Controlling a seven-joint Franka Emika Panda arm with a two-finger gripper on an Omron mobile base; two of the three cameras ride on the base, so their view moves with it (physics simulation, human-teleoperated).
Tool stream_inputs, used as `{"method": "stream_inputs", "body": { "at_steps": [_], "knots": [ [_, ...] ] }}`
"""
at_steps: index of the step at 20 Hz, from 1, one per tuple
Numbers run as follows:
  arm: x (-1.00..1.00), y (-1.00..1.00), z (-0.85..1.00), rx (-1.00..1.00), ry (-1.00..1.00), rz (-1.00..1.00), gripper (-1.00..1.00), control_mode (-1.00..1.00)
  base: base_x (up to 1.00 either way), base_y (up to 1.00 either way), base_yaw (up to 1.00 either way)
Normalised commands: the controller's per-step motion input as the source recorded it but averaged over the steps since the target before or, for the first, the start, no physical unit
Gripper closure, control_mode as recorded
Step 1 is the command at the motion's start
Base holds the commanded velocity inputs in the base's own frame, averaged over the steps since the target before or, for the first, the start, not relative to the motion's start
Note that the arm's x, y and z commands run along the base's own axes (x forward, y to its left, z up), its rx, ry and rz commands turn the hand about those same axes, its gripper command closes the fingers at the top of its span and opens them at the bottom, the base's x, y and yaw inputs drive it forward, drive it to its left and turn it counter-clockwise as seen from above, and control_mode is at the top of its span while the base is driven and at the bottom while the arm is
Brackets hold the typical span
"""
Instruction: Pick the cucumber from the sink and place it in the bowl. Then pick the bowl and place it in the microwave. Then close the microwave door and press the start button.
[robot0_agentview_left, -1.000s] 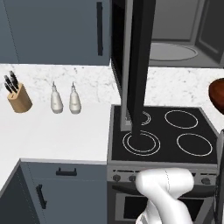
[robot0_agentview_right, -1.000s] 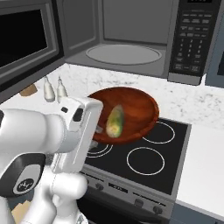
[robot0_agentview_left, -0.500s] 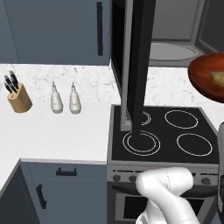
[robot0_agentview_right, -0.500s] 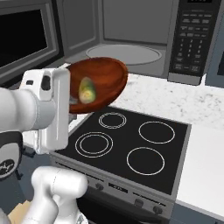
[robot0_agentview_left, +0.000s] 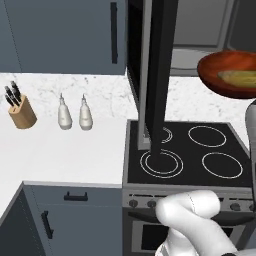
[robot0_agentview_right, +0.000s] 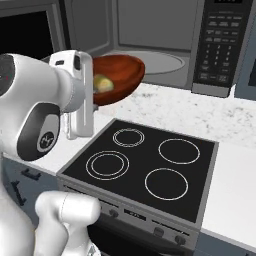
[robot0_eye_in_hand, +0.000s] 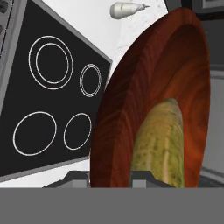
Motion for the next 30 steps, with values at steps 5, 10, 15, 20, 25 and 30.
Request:
{"method": "stream_inputs", "body": {
  "at_steps": [5, 10, 15, 20, 25, 30],
  "knots": [
    [0.76, 0.00, 0.00, 0.00, 0.01, 0.07, 1.00, -1.00, 0.00, 0.00, 0.00],
    [0.78, 0.00, 0.00, 0.00, 0.00, 0.02, 1.00, -1.00, 0.00, 0.00, 0.00],
    [0.67, 0.00, 0.00, 0.00, 0.00, 0.01, 1.00, -1.00, 0.00, 0.00, 0.00],
    [0.48, -0.01, 0.00, 0.00, 0.00, 0.00, 1.00, -1.00, 0.00, 0.00, 0.00],
    [0.43, -0.02, 0.00, 0.00, 0.00, 0.00, 1.00, -1.00, 0.00, 0.00, 0.00],
    [0.44, -0.10, 0.00, 0.00, 0.00, 0.00, 1.00, -1.00, 0.00, 0.00, 0.00]
  ]
}}
